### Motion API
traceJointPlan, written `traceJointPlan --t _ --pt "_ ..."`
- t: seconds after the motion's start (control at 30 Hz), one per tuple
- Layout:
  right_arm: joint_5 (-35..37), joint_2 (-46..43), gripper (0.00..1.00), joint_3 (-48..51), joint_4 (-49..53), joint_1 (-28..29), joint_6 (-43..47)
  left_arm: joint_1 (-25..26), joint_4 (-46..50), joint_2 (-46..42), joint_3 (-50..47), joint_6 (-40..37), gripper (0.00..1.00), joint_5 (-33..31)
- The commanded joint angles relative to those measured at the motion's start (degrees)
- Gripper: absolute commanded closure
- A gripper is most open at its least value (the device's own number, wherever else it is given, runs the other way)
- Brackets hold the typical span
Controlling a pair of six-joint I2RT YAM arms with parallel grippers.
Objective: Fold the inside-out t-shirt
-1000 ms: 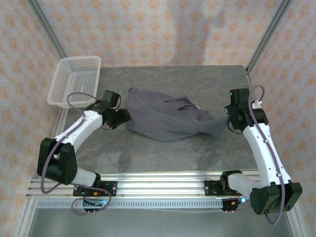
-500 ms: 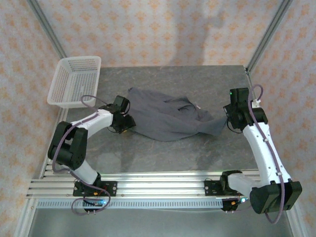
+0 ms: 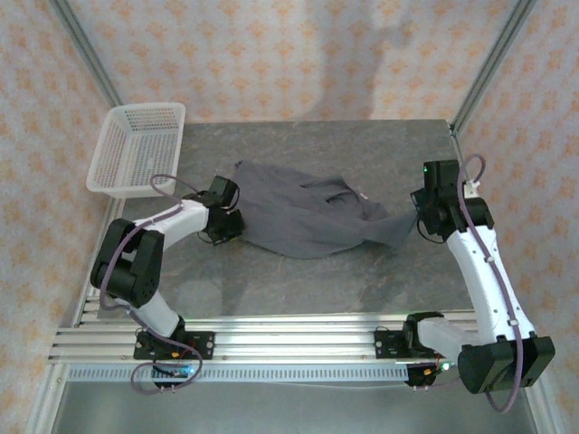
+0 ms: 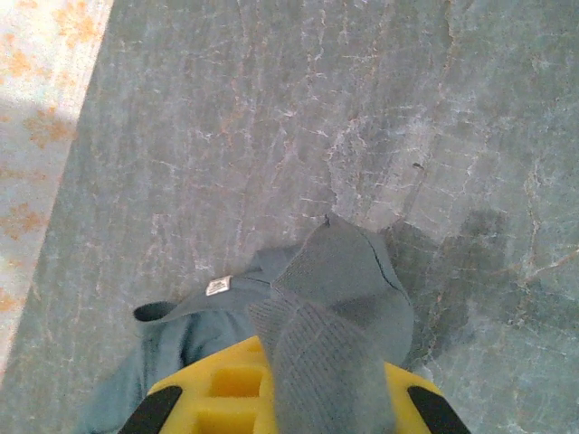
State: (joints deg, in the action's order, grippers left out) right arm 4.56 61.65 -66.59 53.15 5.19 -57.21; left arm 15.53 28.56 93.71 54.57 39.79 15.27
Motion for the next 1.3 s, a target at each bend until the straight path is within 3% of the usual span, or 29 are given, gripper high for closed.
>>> traceJointPlan --t 0.0,0.13,0.2,0.33,0.47,0.6,0.67,0.8,1.07,1.17,1.27 --pt "3.94 -0.46 1.0 -5.8 3.52 -0.35 -1.73 -4.27 7.83 -5.78 2.59 -1.77 1.0 0.03" --pt "10.46 0.13 1.0 -18.01 6.95 -0.8 0.87 -9.46 18.15 -16.91 12.78 -7.2 1.0 0.24" --pt "13.08 1.02 1.0 -24.32 7.12 -0.8 4.28 -10.44 22.25 -20.93 19.9 -11.32 1.0 -2.95" --pt "14.0 2.59 1.0 -32.19 7.52 -0.8 8.87 -11.31 28.35 -20.89 30.75 -15.55 1.0 -5.05" --pt "13.81 2.34 1.0 -40.01 7.82 -0.8 14.57 -11.74 28.05 -22.19 35.25 -16.06 1.0 0.69" --pt "7.22 0.49 1.0 -44.75 2.8 -0.8 19.85 -11.84 27.08 -22.16 39.36 -15.39 1.0 10.32" --pt "5.26 -0.39 1.0 -44.3 0.97 -0.8 18.8 -11.84 25.55 -21.66 39.08 -14.25 1.0 12.23" --pt "5.9 0.49 1.0 -38.18 -0.19 -0.84 17.25 -11.84 17.79 -19.66 30.55 -12.82 1.0 10.02" --pt "6.9 4.42 1.0 -16.67 -1.86 -0.8 14.46 -11.75 -3.73 -3.95 13.62 -6.83 1.0 11.94" --pt "6.89 5.19 1.0 -12.32 -2.72 -0.8 14.06 -11.75 -8.51 -0.05 12.4 -6.19 0.99 12.44" --pt "6.4 6.47 1.0 -11.87 -1.95 -0.8 14.4 -11.75 -7.56 3.42 14.74 -7.71 0.91 12.86"
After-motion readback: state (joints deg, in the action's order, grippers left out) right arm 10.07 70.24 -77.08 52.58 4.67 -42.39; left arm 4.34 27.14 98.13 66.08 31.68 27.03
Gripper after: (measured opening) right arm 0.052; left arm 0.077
